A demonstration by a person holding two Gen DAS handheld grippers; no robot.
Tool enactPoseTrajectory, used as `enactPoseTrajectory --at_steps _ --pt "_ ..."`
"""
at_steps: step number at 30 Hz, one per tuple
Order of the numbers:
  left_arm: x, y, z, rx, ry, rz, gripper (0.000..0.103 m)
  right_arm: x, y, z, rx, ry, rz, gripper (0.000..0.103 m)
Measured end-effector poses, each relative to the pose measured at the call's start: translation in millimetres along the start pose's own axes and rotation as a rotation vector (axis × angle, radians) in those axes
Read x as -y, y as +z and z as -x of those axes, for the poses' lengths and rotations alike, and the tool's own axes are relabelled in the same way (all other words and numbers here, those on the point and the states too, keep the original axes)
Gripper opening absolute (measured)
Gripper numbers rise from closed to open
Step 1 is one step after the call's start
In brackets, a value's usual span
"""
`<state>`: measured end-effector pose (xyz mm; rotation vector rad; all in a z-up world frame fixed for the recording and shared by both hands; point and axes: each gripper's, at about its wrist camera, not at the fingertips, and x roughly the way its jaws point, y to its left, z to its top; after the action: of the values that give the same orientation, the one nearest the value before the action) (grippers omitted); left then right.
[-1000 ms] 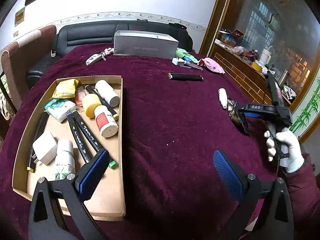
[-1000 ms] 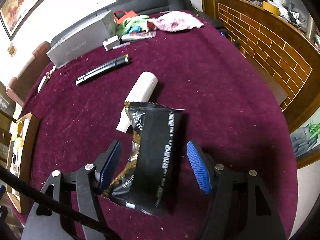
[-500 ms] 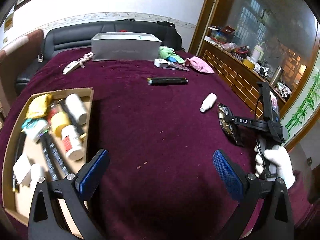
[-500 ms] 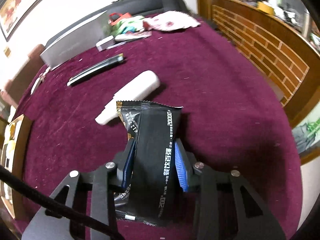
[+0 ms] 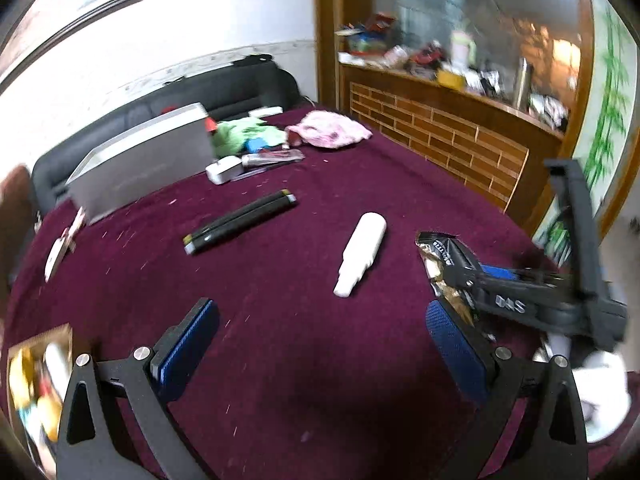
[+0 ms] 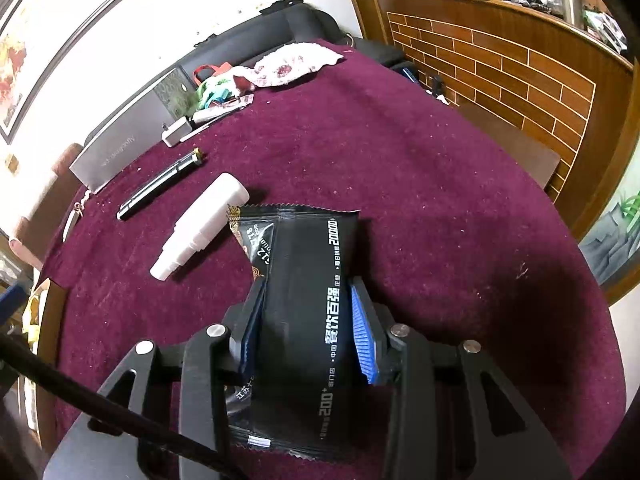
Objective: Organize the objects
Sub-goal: 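Grasp the black snack bag with the right gripper, then grasp the white spray bottle with the left gripper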
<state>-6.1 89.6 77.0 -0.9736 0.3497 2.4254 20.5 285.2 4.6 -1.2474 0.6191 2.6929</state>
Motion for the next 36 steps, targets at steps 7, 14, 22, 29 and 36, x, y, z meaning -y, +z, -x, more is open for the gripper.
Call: enactPoseTrajectory --at_steps 7,14,22,29,36 --pt "25.3 22.4 -53.8 -0.067 -0.001 -0.101 0.100 4.8 0.1 -0.5 -0.005 0.030 -0.019 0.038" --pt "28.2 39.0 -91.8 -0.113 -0.065 -0.134 0.097 11.6 1.2 0.0 -0.011 0.063 -0.055 0.038" --pt "27.4 49.0 -123.3 -0.183 -0.120 -0.132 0.097 12.4 2.6 -0.5 -0.013 0.069 -0.059 0.038" --pt "29.8 43.2 -149.0 -0.251 -0.123 -0.092 0.097 11.1 1.7 -0.2 -0.013 0.068 -0.054 0.041" --pt "32.9 47.4 -154.7 -0.231 -0.105 -0.073 0.099 10.2 0.7 -0.2 -0.013 0.070 -0.051 0.044"
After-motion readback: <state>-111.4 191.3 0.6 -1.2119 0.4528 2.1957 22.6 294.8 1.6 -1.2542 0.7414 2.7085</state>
